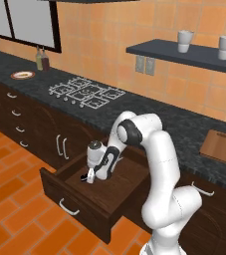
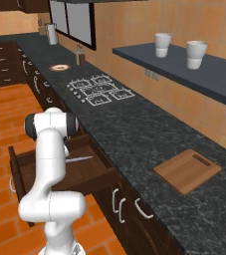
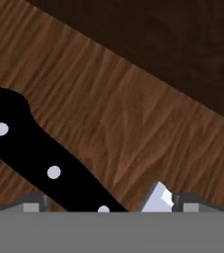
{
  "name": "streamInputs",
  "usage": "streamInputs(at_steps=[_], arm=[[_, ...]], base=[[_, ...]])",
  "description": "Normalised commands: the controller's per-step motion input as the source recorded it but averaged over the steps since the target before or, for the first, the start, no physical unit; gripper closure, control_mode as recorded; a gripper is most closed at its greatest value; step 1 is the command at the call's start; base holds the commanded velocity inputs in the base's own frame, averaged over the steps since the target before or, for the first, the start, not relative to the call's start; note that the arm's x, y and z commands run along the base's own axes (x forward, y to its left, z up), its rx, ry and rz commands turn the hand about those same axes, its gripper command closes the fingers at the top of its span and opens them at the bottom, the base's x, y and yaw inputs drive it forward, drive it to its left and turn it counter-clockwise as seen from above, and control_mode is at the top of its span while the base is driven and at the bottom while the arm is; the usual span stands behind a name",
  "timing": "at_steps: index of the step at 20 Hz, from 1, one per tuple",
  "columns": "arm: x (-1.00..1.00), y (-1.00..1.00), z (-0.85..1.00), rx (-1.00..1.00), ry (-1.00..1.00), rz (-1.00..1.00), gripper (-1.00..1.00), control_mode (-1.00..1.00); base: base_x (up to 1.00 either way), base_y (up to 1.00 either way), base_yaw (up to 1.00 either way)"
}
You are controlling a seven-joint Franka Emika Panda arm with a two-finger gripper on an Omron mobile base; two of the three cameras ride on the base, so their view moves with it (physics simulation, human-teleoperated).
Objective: Pick up the knife from the drawer and place it on the cutting board. Then place the meat from the plate to the cutting board.
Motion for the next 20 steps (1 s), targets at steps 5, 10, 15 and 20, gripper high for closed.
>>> streamInputs(at_steps=[5,10,15,20], arm=[[-0.17,0.0,-0.04,0.0,0.0,-0.01,1.0,-1.0],[-0.39,0.0,0.17,0.0,0.01,-0.11,1.0,-1.0],[-0.5,0.0,0.67,0.0,0.04,-0.07,1.0,-1.0],[-0.39,0.0,0.96,0.0,0.13,-0.05,1.0,-1.0]], base=[[0.0,0.0,0.0],[0.0,0.0,0.0],[0.0,0.0,0.0],[0.0,0.0,0.0]])
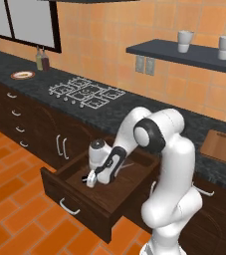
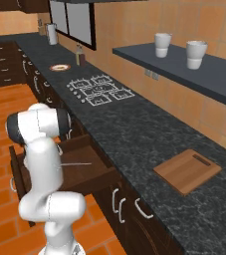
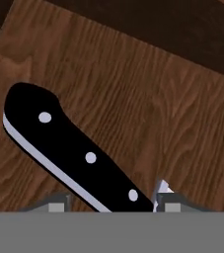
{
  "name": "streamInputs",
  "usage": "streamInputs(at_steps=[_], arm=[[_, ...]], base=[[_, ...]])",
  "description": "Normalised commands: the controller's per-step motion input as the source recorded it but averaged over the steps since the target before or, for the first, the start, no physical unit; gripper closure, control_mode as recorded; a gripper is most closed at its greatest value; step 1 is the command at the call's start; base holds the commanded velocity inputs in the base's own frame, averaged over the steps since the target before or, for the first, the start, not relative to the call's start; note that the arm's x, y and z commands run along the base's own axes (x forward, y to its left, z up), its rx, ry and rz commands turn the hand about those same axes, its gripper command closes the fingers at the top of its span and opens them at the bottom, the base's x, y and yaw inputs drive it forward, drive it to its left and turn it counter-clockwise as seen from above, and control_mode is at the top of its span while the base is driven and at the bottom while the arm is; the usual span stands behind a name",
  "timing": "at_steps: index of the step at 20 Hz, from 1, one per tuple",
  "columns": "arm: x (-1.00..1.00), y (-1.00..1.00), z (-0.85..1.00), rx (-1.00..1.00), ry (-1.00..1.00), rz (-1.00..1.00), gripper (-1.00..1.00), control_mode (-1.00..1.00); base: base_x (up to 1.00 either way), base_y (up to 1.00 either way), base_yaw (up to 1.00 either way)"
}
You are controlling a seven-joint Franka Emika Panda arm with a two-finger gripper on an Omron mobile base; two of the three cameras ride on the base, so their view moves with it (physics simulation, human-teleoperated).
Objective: Pick up the knife from the drawer and place it on the cutting board. Then place the meat from the plate to the cutting board.
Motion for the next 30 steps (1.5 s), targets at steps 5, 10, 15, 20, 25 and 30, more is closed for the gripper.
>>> streamInputs(at_steps=[5,10,15,20,25,30], arm=[[-0.04,0.02,1.0,-0.05,0.08,-0.03,1.0,-1.0],[-0.18,0.01,1.0,-0.1,0.0,0.0,1.0,-1.0],[-0.1,-0.49,1.0,-0.01,0.04,0.0,1.0,-1.0],[-0.08,-1.0,0.97,0.12,-0.01,-0.02,1.0,-1.0],[-0.01,-1.0,0.27,0.09,0.0,-0.28,1.0,-1.0],[-0.17,-0.89,-0.06,0.1,0.0,-0.28,1.0,-1.0]], base=[[0.0,0.0,0.0],[0.0,0.0,0.0],[0.0,0.0,0.0],[0.0,0.0,0.0],[0.0,0.0,0.0],[0.0,0.0,0.0]])
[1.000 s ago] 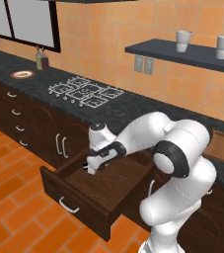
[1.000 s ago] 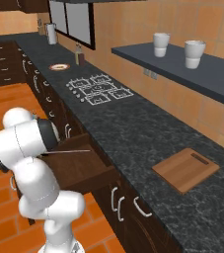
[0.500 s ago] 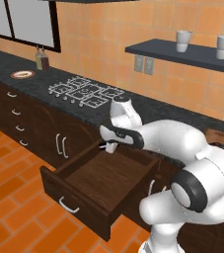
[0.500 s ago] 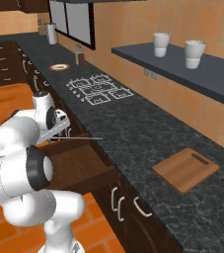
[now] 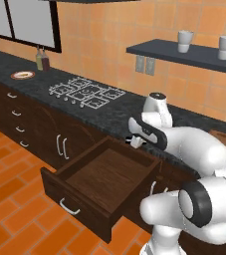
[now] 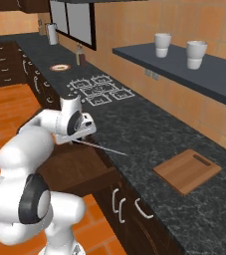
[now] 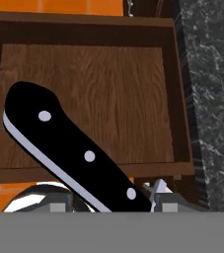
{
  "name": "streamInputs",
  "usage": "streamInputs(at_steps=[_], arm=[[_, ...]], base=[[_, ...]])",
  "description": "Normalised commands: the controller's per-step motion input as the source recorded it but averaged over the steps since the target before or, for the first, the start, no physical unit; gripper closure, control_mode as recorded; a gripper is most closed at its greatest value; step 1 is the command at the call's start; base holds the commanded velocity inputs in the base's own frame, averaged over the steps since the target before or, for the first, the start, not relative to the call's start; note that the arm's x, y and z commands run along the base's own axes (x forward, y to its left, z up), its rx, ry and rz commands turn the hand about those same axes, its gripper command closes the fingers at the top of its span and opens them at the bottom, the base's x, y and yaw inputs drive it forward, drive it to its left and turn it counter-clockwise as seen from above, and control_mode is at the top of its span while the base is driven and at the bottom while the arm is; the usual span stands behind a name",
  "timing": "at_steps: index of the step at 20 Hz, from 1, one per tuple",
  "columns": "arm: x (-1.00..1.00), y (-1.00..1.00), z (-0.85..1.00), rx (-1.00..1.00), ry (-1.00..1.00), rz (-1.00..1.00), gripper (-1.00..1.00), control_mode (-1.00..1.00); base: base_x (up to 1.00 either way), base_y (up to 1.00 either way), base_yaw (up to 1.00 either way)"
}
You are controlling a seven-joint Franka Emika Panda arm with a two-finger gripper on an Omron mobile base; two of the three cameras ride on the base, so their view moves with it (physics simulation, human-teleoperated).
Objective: Pick up the knife from the drawer and place it on the cutting board. Then place the meat from the plate to the cutting board.
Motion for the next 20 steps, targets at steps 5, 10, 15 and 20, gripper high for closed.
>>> streamInputs(at_steps=[5,10,15,20], arm=[[0.01,-1.0,0.0,0.16,0.0,-0.2,1.0,-1.0],[0.59,-1.0,0.01,0.02,0.08,-0.03,1.0,-1.0],[0.23,-1.0,0.04,0.0,0.01,0.0,1.0,-1.0],[0.0,-1.0,0.02,0.0,0.03,0.04,1.0,-1.0]], base=[[0.0,0.0,0.0],[0.0,0.0,0.0],[0.0,0.0,0.0],[0.0,0.0,0.0]])
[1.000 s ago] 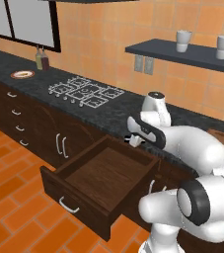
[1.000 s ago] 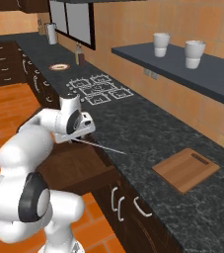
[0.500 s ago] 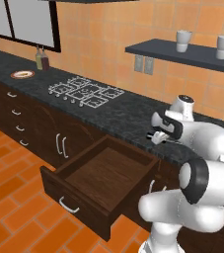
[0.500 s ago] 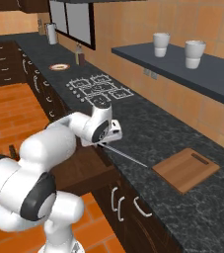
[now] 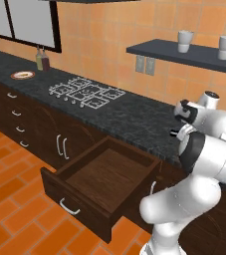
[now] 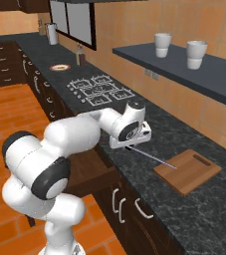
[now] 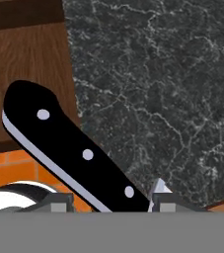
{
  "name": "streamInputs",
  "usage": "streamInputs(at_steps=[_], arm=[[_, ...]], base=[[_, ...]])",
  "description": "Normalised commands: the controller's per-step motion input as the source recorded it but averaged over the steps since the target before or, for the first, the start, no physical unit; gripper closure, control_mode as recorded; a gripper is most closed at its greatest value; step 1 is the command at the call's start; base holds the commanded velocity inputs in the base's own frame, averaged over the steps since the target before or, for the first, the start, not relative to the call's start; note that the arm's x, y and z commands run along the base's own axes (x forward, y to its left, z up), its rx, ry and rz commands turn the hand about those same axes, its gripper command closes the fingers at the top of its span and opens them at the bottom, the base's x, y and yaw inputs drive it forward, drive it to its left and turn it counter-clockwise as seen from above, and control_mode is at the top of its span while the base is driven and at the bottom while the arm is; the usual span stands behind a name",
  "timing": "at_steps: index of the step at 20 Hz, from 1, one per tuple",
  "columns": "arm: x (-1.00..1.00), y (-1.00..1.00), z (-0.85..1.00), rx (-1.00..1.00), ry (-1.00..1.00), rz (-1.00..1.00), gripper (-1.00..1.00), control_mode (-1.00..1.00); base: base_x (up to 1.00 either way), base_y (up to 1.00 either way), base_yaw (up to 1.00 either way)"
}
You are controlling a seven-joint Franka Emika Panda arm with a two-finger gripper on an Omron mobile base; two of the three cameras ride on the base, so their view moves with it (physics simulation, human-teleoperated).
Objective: Pick up the knife from the drawer and place it on the cutting board. Then place the meat from the plate to the cutting board.
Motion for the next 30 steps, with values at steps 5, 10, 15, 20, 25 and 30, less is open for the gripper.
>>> streamInputs(at_steps=[5,10,15,20,25,30], arm=[[0.0,-1.0,-0.08,0.01,0.01,0.0,1.0,-1.0],[0.17,-1.0,-0.29,0.0,0.0,-0.1,1.0,-1.0],[0.05,-0.94,-0.15,0.0,0.0,-0.1,1.0,-1.0],[0.22,-0.69,0.0,0.02,0.0,-0.04,1.0,-1.0],[0.46,-0.33,-0.14,-0.01,0.0,-0.06,1.0,-1.0],[0.58,-0.45,-0.12,-0.03,0.0,-0.11,1.0,-1.0]], base=[[0.0,0.0,0.0],[0.0,0.0,0.0],[0.0,0.0,0.0],[0.0,0.0,0.0],[0.0,0.0,0.0],[0.0,0.0,0.0]])
